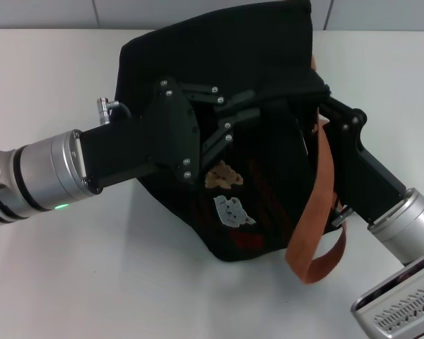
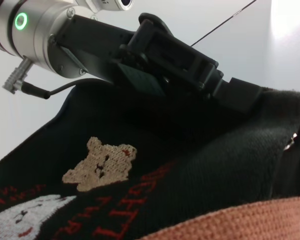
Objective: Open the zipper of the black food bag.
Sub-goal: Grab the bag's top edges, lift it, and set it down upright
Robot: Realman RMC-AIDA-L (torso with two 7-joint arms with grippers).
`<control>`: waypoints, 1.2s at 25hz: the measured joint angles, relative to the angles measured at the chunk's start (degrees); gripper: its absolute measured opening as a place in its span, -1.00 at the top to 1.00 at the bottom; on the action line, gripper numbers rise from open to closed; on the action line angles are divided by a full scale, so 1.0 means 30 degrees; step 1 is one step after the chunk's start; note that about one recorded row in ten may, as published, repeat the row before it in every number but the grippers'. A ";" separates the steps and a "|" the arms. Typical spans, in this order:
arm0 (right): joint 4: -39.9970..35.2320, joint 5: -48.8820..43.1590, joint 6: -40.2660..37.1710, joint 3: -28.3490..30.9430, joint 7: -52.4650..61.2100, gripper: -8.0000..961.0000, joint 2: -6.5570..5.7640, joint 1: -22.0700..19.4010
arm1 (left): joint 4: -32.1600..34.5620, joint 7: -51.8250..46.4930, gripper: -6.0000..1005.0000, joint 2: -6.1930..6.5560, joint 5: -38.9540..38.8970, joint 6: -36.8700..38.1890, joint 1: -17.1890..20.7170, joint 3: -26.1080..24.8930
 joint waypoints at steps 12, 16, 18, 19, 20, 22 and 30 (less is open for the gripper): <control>-0.0021 0.0011 0.0179 -0.0001 0.0340 0.52 0.0000 0.0337 | 0.0004 0.0000 0.81 0.0002 0.0004 0.0046 -0.0008 0.0130; -0.0098 0.0023 0.0484 0.0000 0.0854 0.52 0.0000 0.0458 | 0.0002 0.0000 0.81 0.0001 0.0006 0.0047 -0.0015 0.0130; -0.0112 0.0023 0.0582 0.0001 0.0906 0.52 0.0000 0.0475 | 0.0003 -0.0001 0.81 0.0000 0.0006 0.0047 -0.0019 0.0130; -0.0121 0.0009 0.0596 0.0001 0.0906 0.53 0.0000 0.0476 | 0.0002 -0.0001 0.81 0.0000 0.0003 0.0047 -0.0022 0.0129; -0.0130 0.0006 0.0603 0.0001 0.0907 0.53 0.0000 0.0477 | 0.0003 -0.0001 0.81 -0.0001 0.0000 0.0042 -0.0025 0.0127; -0.0140 0.0006 0.0612 0.0000 0.0909 0.54 0.0000 0.0476 | 0.0003 0.0022 0.81 -0.0001 -0.0008 0.0022 -0.0028 0.0126; -0.0119 0.0079 0.0647 0.0000 0.0926 0.92 0.0000 0.0475 | -0.0025 0.0246 0.81 0.0000 -0.0031 0.0005 -0.0030 0.0124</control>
